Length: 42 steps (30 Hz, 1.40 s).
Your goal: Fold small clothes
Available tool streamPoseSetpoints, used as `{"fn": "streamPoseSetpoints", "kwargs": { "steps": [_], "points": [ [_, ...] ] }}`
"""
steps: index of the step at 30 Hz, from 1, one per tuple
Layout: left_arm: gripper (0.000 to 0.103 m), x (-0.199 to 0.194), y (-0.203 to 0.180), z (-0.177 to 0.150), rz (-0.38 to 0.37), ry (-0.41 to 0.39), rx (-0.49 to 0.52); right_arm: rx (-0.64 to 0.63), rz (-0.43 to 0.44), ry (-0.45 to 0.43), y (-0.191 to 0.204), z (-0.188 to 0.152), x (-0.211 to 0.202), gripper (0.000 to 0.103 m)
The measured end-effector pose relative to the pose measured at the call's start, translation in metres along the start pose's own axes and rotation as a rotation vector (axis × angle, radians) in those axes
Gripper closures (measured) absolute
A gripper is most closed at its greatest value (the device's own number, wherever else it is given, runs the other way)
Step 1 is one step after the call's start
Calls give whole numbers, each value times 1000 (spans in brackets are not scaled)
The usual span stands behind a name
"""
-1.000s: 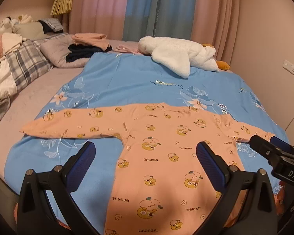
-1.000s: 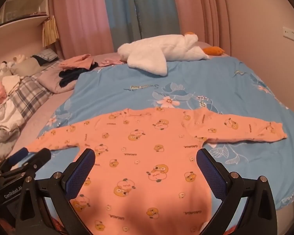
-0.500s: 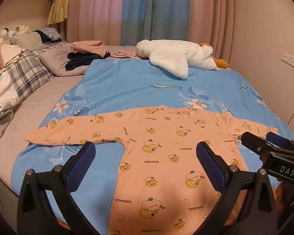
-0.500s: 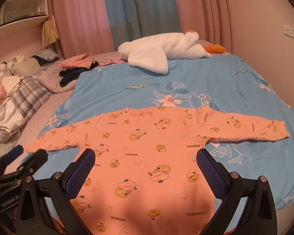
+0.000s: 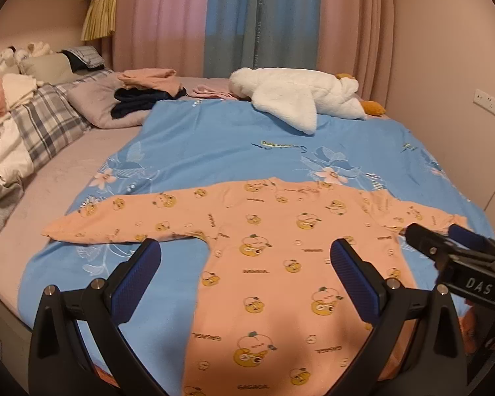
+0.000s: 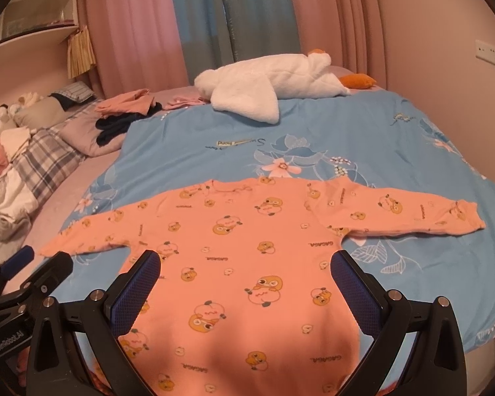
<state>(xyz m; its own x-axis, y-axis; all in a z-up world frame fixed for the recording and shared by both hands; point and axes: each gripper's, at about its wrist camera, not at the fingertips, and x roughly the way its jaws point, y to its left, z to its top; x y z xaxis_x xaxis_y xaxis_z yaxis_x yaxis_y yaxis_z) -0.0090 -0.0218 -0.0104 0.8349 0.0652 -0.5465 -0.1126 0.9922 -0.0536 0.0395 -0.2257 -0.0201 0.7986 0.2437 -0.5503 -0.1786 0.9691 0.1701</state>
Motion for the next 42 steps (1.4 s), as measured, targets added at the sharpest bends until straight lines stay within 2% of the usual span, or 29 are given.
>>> {"fn": "streamPoseSetpoints", "kwargs": {
  "steps": [3,8,15,31,42],
  "points": [
    [1,-2,1,-1,7,-10,6,2,-4,-1,-2,1,0,1],
    [1,-3,2,-1,-21,-11,1,7,-2,0,-4,3,0,1],
    [1,-6,3,1,-123,-3,-40,6,-7,7,-5,1,3,1],
    [1,1,6,-1,-76,27,-51,-3,2,26,-3,-1,8,1],
    [1,2,11,1,-96,23,-73,-3,14,26,-2,-1,9,1]
  ]
}}
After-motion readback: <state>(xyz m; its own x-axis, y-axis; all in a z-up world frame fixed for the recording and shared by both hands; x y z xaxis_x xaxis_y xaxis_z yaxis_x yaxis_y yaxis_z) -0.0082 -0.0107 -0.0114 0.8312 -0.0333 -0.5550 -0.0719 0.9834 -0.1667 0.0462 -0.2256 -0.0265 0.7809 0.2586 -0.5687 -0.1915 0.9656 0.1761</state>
